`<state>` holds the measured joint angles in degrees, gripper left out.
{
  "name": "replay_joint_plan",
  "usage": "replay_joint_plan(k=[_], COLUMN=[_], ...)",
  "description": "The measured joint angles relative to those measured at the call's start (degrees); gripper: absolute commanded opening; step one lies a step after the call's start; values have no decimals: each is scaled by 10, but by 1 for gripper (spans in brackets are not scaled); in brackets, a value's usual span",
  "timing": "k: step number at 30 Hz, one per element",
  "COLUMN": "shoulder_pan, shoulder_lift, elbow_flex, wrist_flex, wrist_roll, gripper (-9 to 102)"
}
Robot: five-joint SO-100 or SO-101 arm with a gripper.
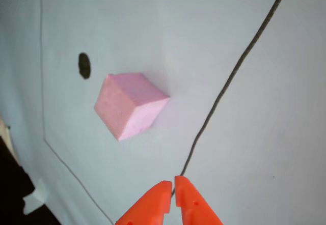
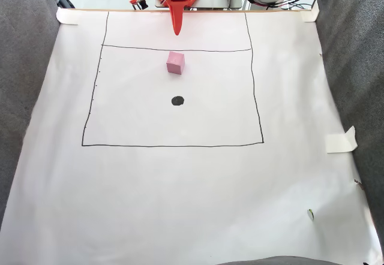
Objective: Grasp the colored block, Place it on the black dot, and then return the arm to the default position.
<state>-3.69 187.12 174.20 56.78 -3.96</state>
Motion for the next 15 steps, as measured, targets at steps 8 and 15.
replay_joint_plan(k=[8, 15], shoulder_pan=[0, 1], shoulder_lift=[0, -49], elbow_flex=[0, -21], wrist_flex=[0, 4], wrist_roll=[0, 18], gripper=[0, 0])
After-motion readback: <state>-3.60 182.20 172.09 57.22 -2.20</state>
